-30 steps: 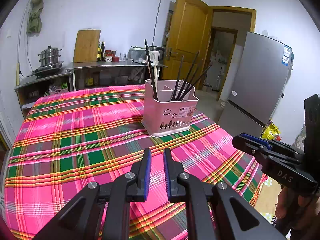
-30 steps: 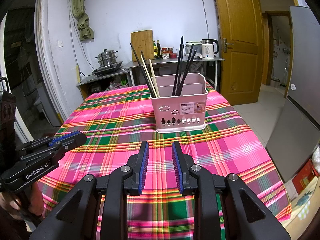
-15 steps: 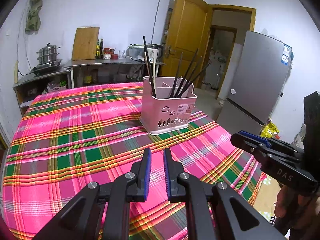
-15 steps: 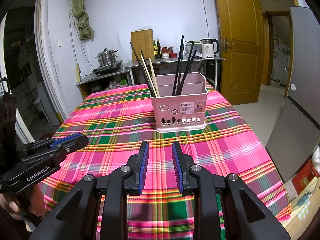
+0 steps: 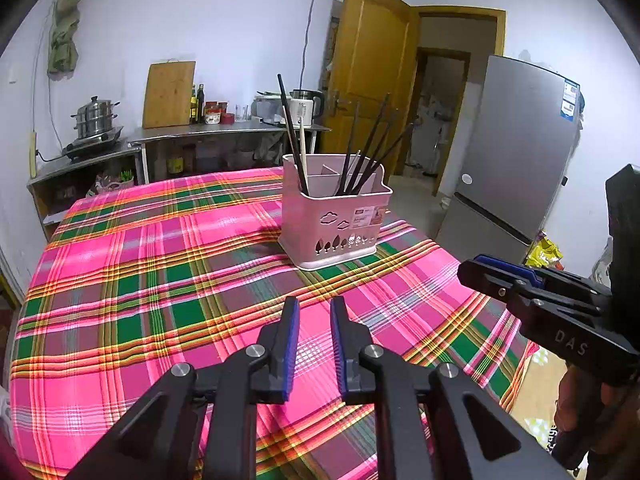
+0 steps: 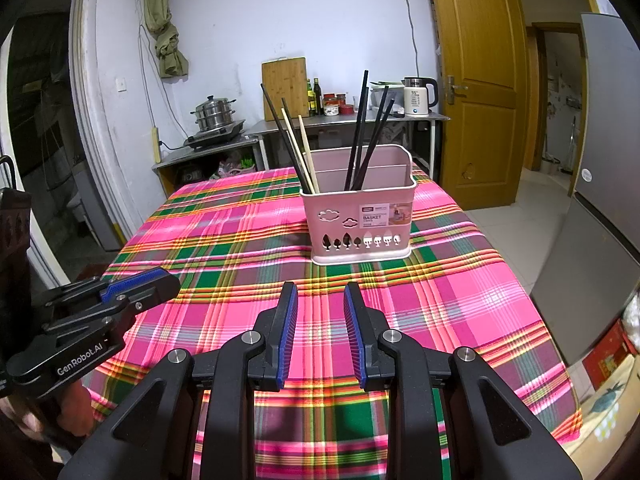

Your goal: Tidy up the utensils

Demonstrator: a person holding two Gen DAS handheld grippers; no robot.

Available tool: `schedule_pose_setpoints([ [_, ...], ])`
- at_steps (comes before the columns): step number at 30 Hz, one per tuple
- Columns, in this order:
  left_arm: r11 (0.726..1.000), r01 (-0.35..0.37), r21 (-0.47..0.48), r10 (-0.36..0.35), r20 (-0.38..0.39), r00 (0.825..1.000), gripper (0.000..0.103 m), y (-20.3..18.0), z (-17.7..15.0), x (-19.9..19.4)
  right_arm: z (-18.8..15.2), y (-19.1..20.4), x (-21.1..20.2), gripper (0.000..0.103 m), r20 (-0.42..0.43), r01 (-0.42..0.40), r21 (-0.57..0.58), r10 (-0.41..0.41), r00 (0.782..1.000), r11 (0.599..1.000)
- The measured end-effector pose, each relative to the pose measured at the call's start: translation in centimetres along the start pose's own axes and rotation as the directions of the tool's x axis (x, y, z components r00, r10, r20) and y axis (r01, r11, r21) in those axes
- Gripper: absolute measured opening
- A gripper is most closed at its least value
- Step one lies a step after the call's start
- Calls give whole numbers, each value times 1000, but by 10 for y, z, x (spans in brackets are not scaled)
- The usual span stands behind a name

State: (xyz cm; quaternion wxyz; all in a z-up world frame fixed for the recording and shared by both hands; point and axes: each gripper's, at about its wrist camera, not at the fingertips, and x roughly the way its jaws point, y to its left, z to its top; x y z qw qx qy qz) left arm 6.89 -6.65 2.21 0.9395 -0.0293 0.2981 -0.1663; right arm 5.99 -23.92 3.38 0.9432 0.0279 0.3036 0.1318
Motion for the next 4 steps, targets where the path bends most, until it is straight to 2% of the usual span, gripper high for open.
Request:
schedule_pose_setpoints([
  [4, 1000, 4, 0, -4, 0, 1000, 15, -1, 0, 0, 0, 0, 0, 25, 0, 0, 1, 0, 1000, 1000],
])
